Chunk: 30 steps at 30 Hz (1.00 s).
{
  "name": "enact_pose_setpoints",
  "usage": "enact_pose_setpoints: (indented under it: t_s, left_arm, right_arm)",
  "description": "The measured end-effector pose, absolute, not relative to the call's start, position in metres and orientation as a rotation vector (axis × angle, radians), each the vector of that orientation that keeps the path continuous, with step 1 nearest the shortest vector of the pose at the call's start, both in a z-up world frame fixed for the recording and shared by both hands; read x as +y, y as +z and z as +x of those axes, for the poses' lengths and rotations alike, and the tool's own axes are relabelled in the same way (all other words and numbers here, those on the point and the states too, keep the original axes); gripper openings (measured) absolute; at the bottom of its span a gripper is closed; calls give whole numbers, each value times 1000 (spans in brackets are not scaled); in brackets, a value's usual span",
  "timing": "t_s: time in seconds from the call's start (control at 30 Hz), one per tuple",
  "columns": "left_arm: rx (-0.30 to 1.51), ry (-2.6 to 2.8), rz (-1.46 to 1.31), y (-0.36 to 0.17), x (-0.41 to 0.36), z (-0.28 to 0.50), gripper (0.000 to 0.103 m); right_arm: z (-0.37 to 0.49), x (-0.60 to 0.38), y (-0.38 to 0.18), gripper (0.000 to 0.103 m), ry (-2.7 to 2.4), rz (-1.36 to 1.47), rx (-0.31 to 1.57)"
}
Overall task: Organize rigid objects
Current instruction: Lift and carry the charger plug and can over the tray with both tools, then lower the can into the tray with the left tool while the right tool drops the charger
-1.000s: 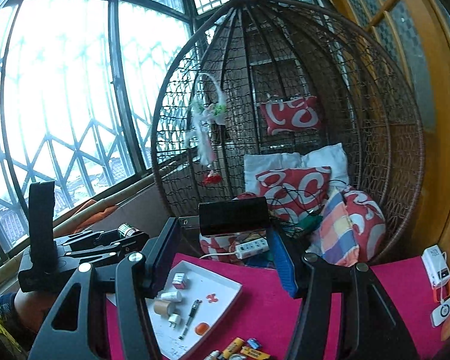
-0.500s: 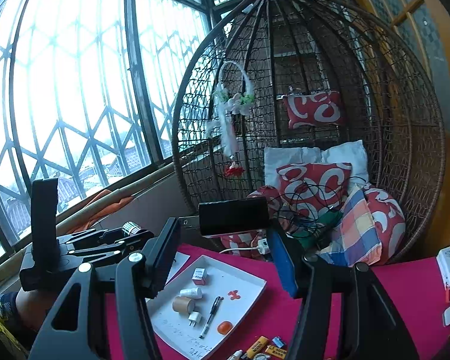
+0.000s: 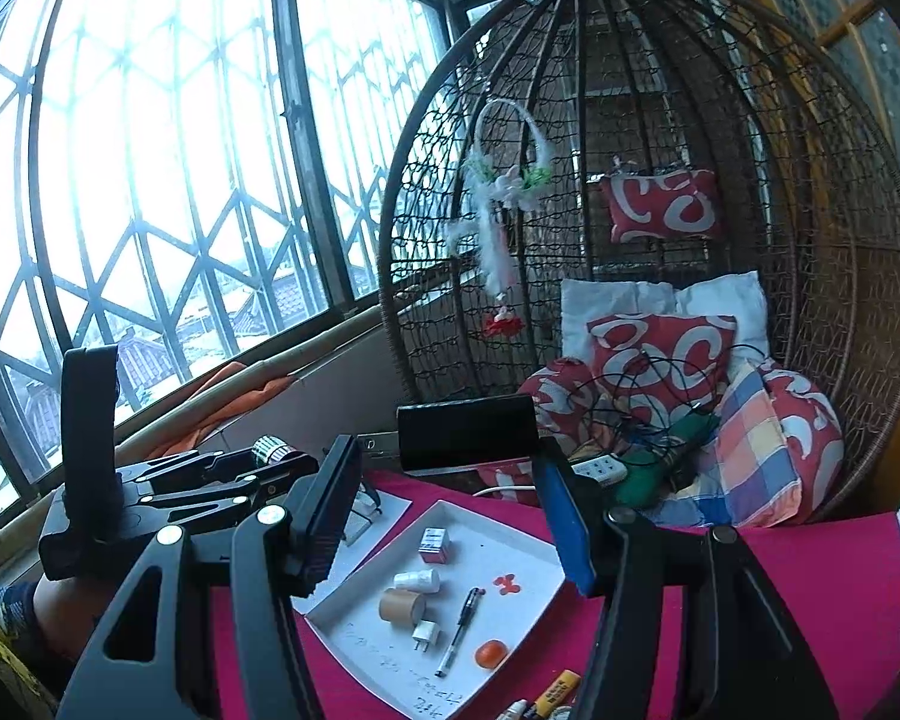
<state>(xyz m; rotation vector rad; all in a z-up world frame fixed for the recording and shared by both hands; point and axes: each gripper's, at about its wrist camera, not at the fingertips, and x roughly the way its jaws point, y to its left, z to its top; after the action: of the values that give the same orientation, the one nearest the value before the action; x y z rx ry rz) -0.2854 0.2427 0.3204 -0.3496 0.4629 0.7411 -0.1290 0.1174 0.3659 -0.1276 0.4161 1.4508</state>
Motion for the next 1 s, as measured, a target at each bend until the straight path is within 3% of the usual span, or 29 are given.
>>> enact_pose_setpoints:
  t_s: [1.0]
  left_arm:
    - [576,670,-399,276,332,-303,41]
  right_arm:
    - [-168,211,311,59,1419,-230,603]
